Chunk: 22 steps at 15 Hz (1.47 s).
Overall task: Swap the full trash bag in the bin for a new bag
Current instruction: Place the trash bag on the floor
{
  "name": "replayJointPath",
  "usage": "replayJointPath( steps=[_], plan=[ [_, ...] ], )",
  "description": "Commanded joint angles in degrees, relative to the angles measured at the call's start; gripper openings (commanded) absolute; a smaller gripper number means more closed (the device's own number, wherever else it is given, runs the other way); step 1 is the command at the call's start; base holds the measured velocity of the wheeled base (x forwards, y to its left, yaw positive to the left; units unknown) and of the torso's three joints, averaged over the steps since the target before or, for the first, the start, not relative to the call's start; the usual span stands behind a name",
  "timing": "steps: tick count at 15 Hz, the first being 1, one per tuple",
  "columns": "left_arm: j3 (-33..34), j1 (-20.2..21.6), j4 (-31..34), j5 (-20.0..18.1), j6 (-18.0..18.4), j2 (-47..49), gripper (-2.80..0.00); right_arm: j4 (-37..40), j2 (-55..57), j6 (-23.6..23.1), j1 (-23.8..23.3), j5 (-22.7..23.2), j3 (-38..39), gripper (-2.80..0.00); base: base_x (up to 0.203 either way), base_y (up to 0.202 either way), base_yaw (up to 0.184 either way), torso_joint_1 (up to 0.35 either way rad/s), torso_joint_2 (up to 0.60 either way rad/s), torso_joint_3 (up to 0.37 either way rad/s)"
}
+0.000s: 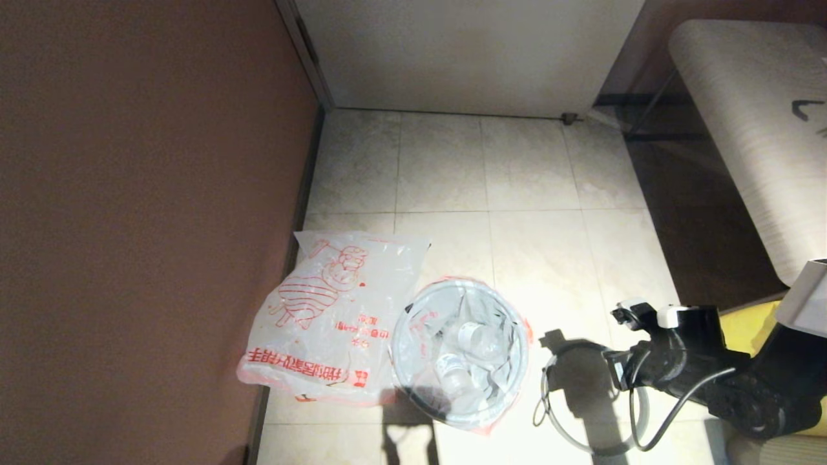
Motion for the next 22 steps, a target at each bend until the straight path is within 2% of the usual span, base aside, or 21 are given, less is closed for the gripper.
replayJointPath(
  steps=[1,2,4,8,11,19,22],
  plan=[
    [0.0,0.0,0.0,0.0,0.0,0.0,-2.8,-1.9,-0.5,0.0,0.8,4.2,0.0,-2.8,0.0,0.0,0.0,0.0,0.0,0.0],
    [0.0,0.0,0.0,0.0,0.0,0.0,-2.8,-1.8,-1.2,0.1,1.5,7.6,-0.5,0.0,0.0,0.0,0.0,0.0,0.0,0.0],
    [0.0,0.0,0.0,0.0,0.0,0.0,-2.8,-1.6,-1.6,0.3,4.4,9.4,-1.2,0.0,0.0,0.0,0.0,0.0,0.0,0.0],
    [0.0,0.0,0.0,0.0,0.0,0.0,-2.8,-1.1,2.5,0.0,10.8,8.9,-5.3,0.0,0.0,0.0,0.0,0.0,0.0,0.0],
    [0.0,0.0,0.0,0.0,0.0,0.0,-2.8,0.7,6.6,-0.7,10.8,6.9,-10.0,0.0,0.0,0.0,0.0,0.0,0.0,0.0],
    [0.0,0.0,0.0,0.0,0.0,0.0,-2.8,1.9,8.2,-0.4,9.6,6.9,-17.6,0.0,0.0,0.0,0.0,0.0,0.0,0.0],
    [0.0,0.0,0.0,-0.1,0.0,0.0,-2.8,1.8,7.6,2.9,8.9,6.9,-20.1,0.0,0.0,0.0,0.0,0.0,0.0,0.0]
  ],
)
